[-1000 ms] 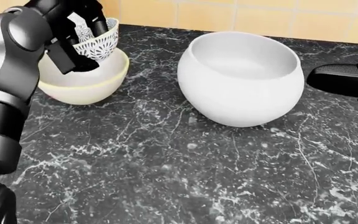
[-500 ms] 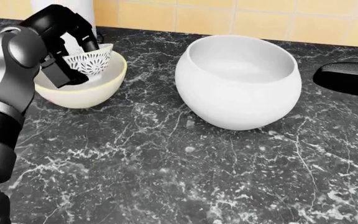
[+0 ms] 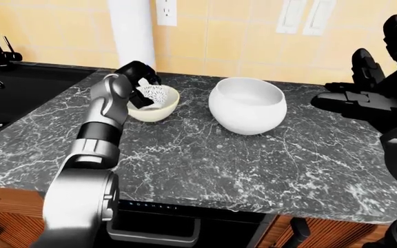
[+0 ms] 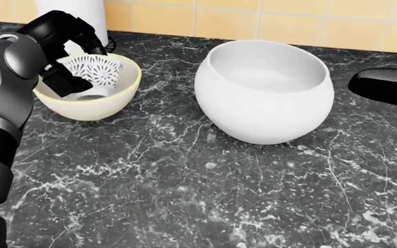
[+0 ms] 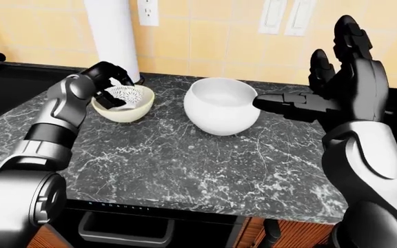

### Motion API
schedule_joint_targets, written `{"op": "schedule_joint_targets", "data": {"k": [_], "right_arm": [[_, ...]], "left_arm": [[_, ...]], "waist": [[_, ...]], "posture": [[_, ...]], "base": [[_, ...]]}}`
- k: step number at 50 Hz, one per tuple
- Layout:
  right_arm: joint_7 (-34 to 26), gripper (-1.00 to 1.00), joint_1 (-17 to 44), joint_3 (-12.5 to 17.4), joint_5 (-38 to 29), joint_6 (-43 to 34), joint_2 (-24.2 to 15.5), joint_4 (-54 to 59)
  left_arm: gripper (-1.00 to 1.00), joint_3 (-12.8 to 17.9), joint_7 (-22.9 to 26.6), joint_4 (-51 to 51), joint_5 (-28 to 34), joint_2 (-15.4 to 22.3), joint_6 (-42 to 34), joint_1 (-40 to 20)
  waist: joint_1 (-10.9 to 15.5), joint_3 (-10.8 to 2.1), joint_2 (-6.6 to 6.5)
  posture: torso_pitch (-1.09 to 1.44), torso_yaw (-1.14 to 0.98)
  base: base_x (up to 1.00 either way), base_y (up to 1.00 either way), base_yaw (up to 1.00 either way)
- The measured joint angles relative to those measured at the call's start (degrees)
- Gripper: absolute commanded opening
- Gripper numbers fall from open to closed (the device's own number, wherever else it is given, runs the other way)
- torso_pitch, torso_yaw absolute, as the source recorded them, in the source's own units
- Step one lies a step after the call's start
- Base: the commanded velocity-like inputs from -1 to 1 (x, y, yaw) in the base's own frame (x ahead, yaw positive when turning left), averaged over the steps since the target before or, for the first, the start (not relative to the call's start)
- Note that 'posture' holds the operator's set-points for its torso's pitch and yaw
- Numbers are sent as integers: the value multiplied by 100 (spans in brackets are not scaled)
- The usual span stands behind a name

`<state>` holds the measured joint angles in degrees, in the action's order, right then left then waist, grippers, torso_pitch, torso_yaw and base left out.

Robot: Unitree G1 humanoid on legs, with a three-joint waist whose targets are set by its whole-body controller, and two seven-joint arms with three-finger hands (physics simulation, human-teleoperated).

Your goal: Stack the bowls from largest to smallest.

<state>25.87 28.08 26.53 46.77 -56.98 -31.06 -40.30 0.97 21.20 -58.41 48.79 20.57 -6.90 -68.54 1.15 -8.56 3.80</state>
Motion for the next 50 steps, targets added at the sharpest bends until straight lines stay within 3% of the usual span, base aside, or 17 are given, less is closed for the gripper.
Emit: {"op": "schedule_joint_targets", "data": {"k": [11, 23, 33, 36, 50], "right_arm": [[28, 100, -24, 42, 66, -27, -20, -36], [122, 100, 3, 71, 209, -11, -120, -37], [225, 100, 44, 82, 332, -49, -169, -27], [270, 100, 46, 116, 404, -50, -215, -41], [278, 100, -23, 98, 423, 21, -224, -17]], "left_arm": [[7, 29, 127, 405, 20, 30, -48, 41], [11, 126, 799, 1647, 5, 95, -241, 187], [40, 164, 1463, 2567, 89, 93, -371, 557], [73, 170, 1552, 2678, 138, 74, -390, 680], [69, 109, 1414, 2443, 235, -96, -231, 871]], "waist": [[6, -13, -11], [3, 6, -22], [12, 25, -45], [16, 27, -38], [22, 13, -12]], "posture": [[-23, 0], [-23, 0], [-23, 0], [-23, 0], [-23, 0]], "base": [[0, 0, 0], [0, 0, 0], [0, 0, 0], [0, 0, 0], [0, 0, 0]]}}
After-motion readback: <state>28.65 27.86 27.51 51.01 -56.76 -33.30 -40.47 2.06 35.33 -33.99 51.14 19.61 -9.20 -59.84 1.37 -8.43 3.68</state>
